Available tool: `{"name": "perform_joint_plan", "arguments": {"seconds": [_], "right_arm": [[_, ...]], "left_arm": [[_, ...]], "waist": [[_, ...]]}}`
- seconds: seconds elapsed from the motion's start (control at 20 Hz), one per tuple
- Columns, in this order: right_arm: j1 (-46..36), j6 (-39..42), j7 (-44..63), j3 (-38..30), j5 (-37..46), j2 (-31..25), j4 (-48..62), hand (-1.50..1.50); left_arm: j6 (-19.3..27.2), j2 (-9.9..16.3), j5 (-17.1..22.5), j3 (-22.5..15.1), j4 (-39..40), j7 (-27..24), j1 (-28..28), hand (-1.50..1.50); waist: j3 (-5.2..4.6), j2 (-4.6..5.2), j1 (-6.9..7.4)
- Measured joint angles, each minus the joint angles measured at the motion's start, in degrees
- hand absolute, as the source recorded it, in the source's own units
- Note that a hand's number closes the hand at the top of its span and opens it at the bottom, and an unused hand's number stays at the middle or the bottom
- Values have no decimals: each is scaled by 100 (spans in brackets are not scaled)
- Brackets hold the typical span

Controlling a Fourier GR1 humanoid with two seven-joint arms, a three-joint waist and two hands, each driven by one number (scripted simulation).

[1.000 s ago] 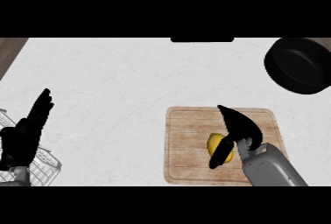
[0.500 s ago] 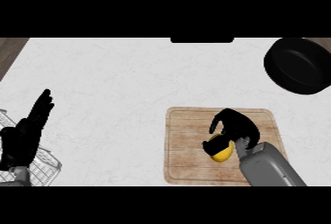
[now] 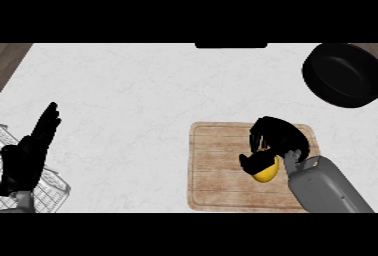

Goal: Pick the lemon from the cutting board and place it in the pot

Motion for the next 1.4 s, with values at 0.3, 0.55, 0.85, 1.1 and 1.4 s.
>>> {"name": "perform_joint_plan", "arguments": {"seconds": [0.3, 0.55, 0.85, 1.1, 1.4], "right_arm": [[-236, 281, -1935, -126, 253, -1165, -287, 150], [-333, -237, -2588, -547, 735, -1762, -786, 150], [-561, -1081, -2537, -1276, 1232, -1947, -1293, 150], [-725, -1220, -2566, -2169, 793, -1907, -1347, 150], [-1271, -1351, -2883, -2918, 463, -1848, -623, 150]], "left_arm": [[-5, -24, -18, 18, -2, -97, 20, 0], [-17, -20, -20, 58, -10, -97, 75, 0], [-94, -1, 1, 63, -34, -19, 86, 0], [-110, -33, -9, 82, -34, 51, 49, 0], [-132, -86, -78, 82, -39, 28, -14, 0]], "waist": [[12, 6, -3], [18, -17, -60], [6, -20, -69], [5, -13, -46], [-7, 11, 19]]}}
